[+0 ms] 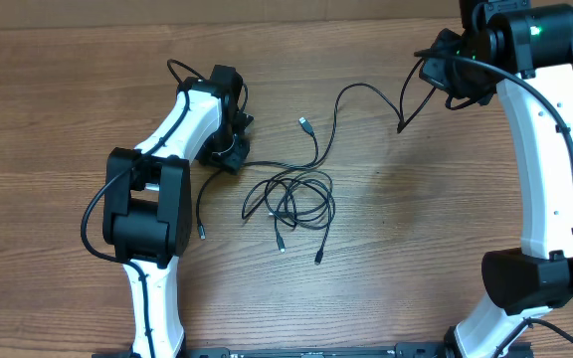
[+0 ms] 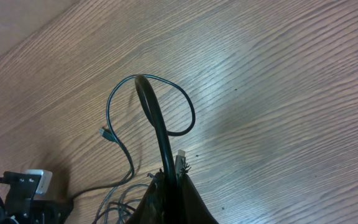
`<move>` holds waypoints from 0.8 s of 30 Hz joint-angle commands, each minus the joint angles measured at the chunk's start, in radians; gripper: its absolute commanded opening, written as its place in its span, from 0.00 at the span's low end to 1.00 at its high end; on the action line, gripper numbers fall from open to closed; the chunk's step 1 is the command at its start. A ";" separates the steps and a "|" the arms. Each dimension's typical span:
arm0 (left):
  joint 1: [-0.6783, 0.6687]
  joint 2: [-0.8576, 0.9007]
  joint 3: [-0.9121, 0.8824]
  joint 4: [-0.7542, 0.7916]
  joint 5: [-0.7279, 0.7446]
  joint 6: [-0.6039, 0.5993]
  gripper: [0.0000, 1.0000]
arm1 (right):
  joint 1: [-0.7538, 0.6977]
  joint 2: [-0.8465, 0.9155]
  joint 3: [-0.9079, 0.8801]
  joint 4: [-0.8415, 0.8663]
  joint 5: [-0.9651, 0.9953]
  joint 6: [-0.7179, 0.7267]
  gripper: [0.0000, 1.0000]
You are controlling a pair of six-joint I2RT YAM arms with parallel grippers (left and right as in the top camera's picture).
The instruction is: Untangle cables
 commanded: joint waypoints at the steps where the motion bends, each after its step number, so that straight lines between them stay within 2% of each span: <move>1: 0.005 0.053 -0.041 0.015 -0.008 -0.002 0.40 | -0.005 0.000 -0.001 0.007 -0.002 -0.012 0.04; 4: 0.005 0.053 -0.041 0.015 -0.012 -0.002 0.26 | -0.005 0.000 -0.001 0.008 -0.002 -0.012 0.04; 11: 0.007 0.052 -0.036 0.014 -0.026 -0.003 0.13 | -0.005 0.000 -0.001 0.012 -0.002 -0.012 0.04; 13: 0.013 0.052 -0.027 0.009 -0.026 -0.009 0.05 | -0.005 0.000 -0.001 0.015 -0.002 -0.012 0.04; 18: 0.013 0.052 0.035 -0.025 -0.025 -0.053 0.04 | -0.005 0.000 -0.001 0.023 -0.002 -0.012 0.04; 24: 0.013 0.052 0.220 -0.139 -0.022 -0.095 0.04 | -0.005 0.000 -0.001 0.053 -0.019 -0.011 0.04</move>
